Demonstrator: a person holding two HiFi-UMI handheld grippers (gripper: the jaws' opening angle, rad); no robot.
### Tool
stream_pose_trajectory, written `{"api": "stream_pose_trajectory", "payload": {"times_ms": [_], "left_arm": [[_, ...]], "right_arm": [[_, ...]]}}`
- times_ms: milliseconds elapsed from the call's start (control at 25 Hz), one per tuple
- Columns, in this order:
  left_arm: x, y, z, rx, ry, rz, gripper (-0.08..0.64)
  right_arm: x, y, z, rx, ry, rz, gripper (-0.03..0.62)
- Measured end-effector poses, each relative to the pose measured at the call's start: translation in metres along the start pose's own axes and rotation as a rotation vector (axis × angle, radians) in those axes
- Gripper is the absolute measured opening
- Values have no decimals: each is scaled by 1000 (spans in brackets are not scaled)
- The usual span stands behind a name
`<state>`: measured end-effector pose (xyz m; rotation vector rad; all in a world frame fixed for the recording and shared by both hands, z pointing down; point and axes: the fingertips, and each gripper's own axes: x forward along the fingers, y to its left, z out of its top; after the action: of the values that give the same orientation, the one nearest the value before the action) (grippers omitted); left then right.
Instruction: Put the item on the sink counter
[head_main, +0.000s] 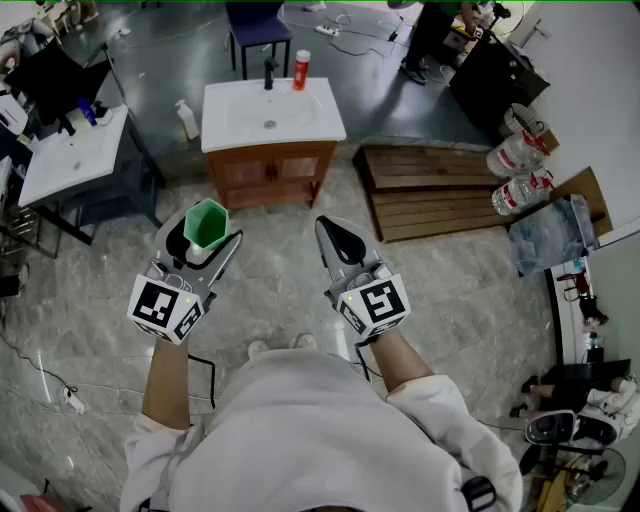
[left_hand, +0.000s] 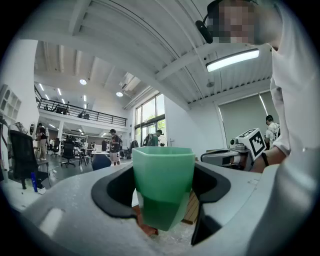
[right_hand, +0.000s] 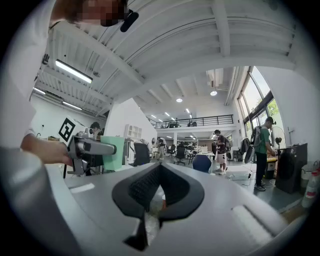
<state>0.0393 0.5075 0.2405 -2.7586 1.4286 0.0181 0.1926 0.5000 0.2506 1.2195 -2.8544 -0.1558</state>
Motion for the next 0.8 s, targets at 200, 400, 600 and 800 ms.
{"api": "stream_pose_trajectory", "payload": {"times_ms": [200, 400, 600, 800], "left_arm": [[-1, -1, -2, -5, -2, 3, 333], [-1, -2, 0, -8, 6, 4, 333], [-4, 4, -1, -5, 0, 1, 333], [-10, 14, -2, -6, -5, -2, 333]], "right_arm": [[-1, -1, -7, 6, 10, 1, 3], [0, 1, -7, -6, 9, 8, 3], [7, 1, -6, 17, -1, 7, 5], [17, 5, -7, 15, 6, -5, 4]]}}
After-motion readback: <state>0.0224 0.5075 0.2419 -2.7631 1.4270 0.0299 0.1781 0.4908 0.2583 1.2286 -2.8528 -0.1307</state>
